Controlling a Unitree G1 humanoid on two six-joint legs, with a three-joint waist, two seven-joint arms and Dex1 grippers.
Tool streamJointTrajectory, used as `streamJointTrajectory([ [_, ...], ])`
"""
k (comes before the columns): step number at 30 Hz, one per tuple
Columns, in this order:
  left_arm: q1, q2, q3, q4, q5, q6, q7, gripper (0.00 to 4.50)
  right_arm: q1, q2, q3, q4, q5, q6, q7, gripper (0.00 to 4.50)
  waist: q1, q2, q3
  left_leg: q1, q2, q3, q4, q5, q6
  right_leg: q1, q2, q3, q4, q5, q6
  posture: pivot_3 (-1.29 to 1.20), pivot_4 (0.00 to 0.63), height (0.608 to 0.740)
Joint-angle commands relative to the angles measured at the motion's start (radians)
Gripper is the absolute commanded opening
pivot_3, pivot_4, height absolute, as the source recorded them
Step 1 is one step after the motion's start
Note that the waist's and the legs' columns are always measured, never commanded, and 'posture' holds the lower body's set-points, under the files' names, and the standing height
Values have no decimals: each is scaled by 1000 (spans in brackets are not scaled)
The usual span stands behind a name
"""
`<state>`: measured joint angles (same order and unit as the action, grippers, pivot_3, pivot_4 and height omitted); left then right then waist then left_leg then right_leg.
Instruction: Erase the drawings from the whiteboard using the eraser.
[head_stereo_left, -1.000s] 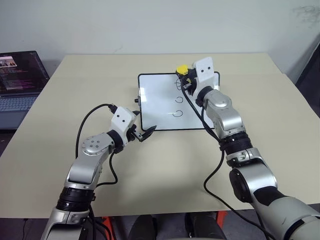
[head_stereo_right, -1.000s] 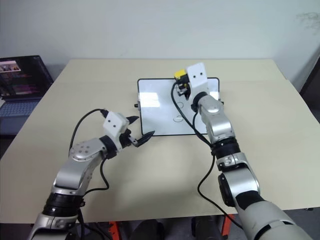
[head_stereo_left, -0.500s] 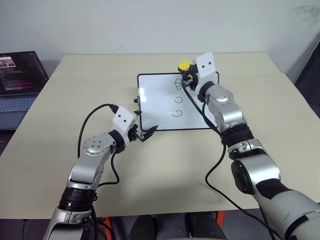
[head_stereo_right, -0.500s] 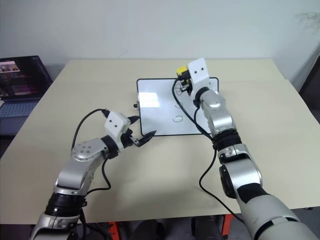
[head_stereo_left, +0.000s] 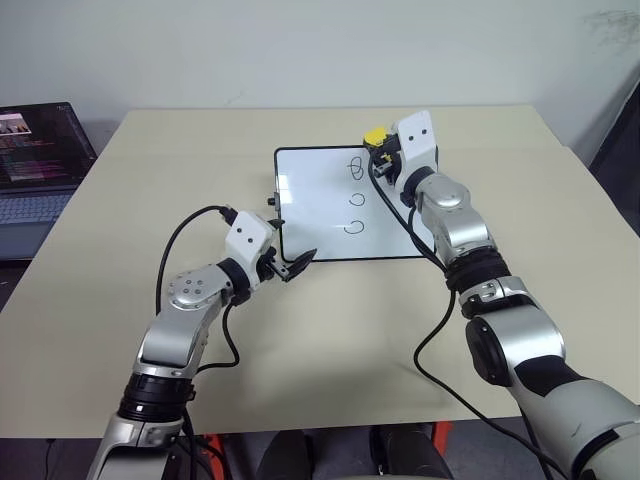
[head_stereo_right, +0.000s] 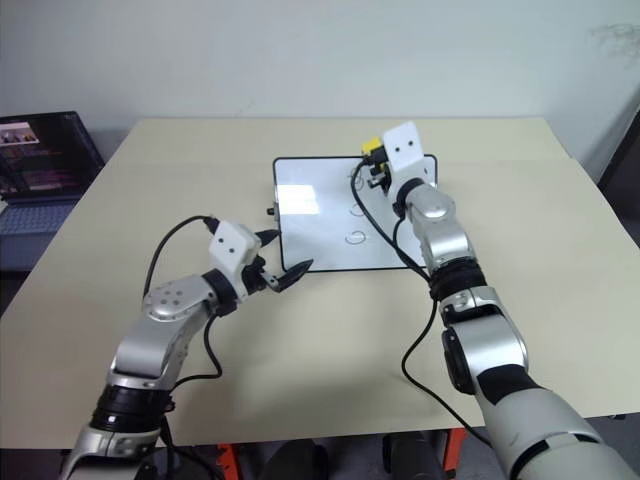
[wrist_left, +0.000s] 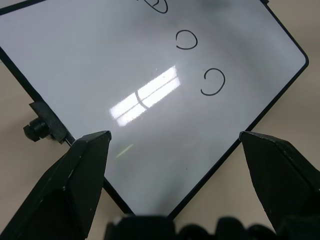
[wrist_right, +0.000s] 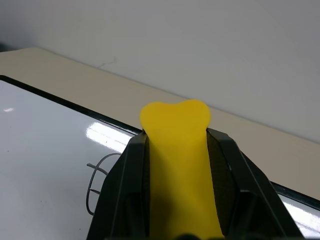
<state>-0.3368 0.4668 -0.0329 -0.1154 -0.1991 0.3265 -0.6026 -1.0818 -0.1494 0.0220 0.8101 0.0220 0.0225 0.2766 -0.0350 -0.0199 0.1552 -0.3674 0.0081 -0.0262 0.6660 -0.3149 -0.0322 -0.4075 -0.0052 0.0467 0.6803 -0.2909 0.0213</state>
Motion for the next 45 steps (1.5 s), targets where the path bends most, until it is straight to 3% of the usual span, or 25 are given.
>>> streamJointTrajectory([
  [1,-29,-19,18,-67,-28,-51,-8,4500,-26,-7,-17,-12,0,-31,-5,1238,0,0,0,0,0,0,0,0,0,0,0,0,0,0,0,0,150,740],
  [13,-58,-40,19,-79,-17,-137,9,4500,-26,-13,-17,6,-1,-38,-2,1238,0,0,0,0,0,0,0,0,0,0,0,0,0,0,0,0,150,740],
  [45,-48,-19,29,-102,-17,-131,28,4500,-82,20,-7,241,-31,-159,-23,1238,-2,0,0,1,0,1,1,0,0,0,0,0,1,0,0,0,150,740],
])
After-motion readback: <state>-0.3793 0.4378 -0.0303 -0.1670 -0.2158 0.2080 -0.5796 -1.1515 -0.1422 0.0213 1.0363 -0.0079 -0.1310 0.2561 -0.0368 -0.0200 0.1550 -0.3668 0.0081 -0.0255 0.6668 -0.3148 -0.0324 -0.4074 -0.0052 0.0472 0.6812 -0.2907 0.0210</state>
